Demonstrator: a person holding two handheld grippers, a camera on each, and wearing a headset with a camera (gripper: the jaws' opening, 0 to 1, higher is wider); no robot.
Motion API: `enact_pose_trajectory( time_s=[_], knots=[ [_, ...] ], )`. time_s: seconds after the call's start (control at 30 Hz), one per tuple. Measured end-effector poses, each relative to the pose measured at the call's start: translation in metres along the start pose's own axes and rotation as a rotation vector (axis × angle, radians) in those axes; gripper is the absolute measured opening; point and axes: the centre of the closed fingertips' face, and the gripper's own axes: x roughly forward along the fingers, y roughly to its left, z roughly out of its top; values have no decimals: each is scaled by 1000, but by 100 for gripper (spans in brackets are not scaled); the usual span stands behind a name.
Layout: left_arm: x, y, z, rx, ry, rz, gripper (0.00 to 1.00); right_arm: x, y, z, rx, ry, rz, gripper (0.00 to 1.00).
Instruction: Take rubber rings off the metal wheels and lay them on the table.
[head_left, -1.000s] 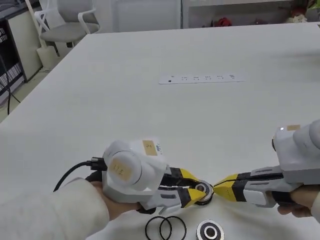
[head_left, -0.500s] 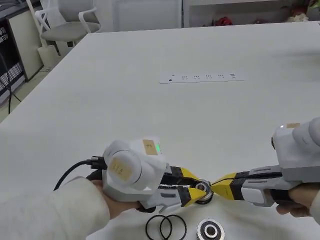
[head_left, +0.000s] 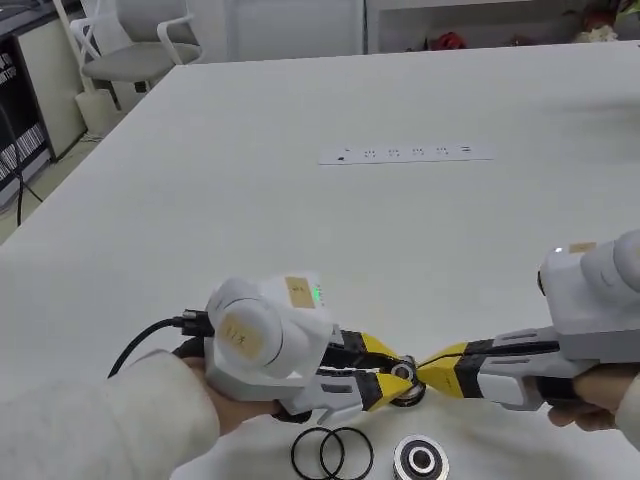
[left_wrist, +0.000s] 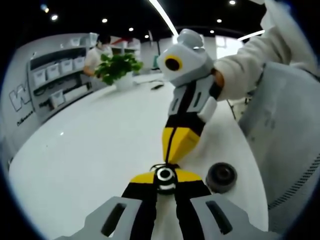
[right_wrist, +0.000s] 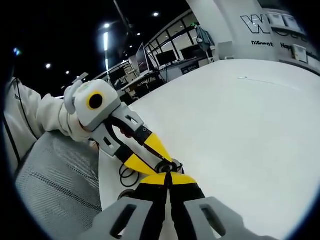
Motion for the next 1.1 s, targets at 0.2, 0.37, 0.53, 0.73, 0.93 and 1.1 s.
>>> enact_pose_trajectory(
  time_s=[0.2,0.37,0.53,0.73,0.93,1.1],
  knots=[
    [0,0,0,2,2,2,14,1,1,0,-6,-1,3,0],
    [0,0,0,4,0,0,14,0,2,1,-12,-3,2,0],
    [0,1,1,5,0,0,14,0,3,6,-9,-21,12,0],
    [0,1,1,7,2,3,14,-1,2,7,-11,-19,2,0],
    [0,0,2,19,23,1,14,-1,1,5,-4,-12,-5,0],
    [-3,-3,6,30,29,-21,16,-2,0,5,-2,-11,-8,0]
  ],
)
